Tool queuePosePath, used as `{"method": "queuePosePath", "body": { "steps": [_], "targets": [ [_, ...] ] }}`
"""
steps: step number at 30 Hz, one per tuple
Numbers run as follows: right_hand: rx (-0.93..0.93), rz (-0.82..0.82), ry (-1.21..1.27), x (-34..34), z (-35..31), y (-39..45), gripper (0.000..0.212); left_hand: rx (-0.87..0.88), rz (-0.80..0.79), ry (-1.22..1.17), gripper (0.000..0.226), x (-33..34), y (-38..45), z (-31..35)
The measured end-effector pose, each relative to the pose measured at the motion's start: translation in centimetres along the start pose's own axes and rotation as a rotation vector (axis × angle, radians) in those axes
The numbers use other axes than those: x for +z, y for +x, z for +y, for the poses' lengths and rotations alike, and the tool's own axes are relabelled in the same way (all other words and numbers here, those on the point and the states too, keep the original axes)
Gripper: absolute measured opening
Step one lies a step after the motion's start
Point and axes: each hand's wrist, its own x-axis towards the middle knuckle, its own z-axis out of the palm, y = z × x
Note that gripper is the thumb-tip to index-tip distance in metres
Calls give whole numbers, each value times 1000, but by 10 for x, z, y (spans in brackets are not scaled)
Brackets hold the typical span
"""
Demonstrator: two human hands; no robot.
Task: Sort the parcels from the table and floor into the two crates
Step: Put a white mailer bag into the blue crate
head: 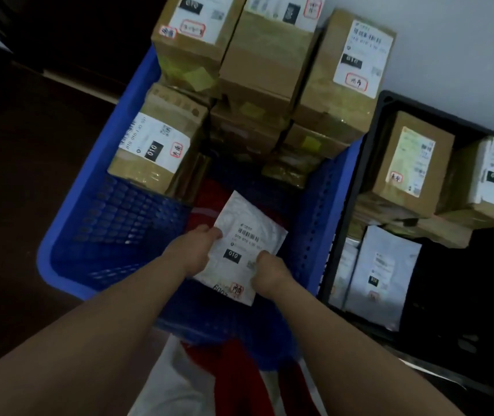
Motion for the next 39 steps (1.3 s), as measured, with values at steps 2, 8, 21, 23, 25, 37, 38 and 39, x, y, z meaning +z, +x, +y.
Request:
{"method": "queuePosePath", "body": {
  "steps": [2,8,21,23,25,37,38,39],
  "targets": [
    [32,-37,-24,14,4,21,28,5,-50,71,58,19,21,-4],
    [188,-239,-58,48,4,71,13,-56,-368,234,78,73,51,-19],
    [-16,52,-429,2,-8,-1,37,-98,24,380,50,3,-14,26],
    [-51,119,-465,-16,-13,-34,37,-77,76,383,48,-18,-37,43],
    [-84,192,-473,-36,-17,-68,38,-69,94,383,47,-41,-61,61],
    [-18,617,-366,-152,-1,-249,40,303,409,544,44,-173,-149,231],
    [7,670,-347,-162,5,-262,40,365,441,571,45,-181,-153,249],
    [33,719,-332,-170,11,-275,40,418,464,594,45,-187,-156,265]
  ]
}}
